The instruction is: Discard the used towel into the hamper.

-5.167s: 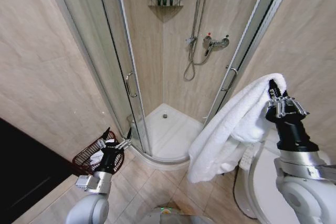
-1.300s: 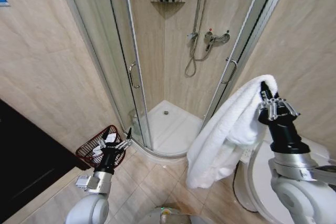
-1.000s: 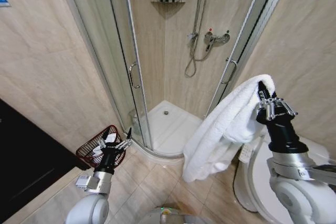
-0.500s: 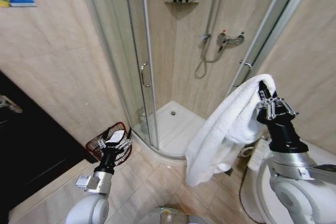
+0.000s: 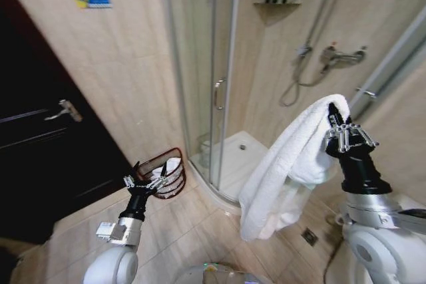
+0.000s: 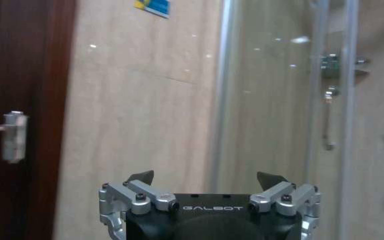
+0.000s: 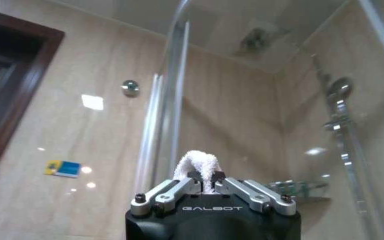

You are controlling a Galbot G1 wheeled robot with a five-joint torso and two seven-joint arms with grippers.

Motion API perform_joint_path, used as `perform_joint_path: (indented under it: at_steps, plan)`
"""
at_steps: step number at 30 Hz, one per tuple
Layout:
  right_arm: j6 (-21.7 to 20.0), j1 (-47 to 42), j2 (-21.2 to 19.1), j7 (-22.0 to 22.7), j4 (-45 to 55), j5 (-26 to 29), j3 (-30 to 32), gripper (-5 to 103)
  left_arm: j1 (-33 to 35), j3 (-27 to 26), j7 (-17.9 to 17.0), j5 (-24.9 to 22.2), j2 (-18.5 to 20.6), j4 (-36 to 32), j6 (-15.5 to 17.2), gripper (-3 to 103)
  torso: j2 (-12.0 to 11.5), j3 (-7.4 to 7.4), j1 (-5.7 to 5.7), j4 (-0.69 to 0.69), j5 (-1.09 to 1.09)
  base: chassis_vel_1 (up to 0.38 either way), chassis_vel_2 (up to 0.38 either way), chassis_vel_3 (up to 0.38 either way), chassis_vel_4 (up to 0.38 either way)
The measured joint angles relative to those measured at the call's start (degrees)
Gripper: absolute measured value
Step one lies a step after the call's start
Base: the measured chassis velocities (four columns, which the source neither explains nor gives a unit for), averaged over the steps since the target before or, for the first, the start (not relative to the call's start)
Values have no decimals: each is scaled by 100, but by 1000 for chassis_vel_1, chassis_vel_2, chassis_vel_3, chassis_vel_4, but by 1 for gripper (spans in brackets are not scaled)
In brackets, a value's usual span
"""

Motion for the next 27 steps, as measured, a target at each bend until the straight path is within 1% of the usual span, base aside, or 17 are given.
perform_joint_path:
  at_steps: [19, 22, 27]
  plan:
    - [-11, 48, -28, -1, 0, 6, -34, 5, 0, 0, 0, 0, 0, 0, 0, 100, 4, 2, 2, 0, -2, 123, 121, 127, 125]
    - [-11, 57, -33, -3, 0, 7, -40, 5, 0, 0, 0, 0, 0, 0, 0, 100, 4, 2, 2, -2, 0, 113, 103, 113, 110]
    - [-11, 75, -37, -10, 0, 10, -48, 5, 0, 0, 0, 0, 0, 0, 0, 100, 4, 3, 3, 1, 0, 123, 116, 123, 111]
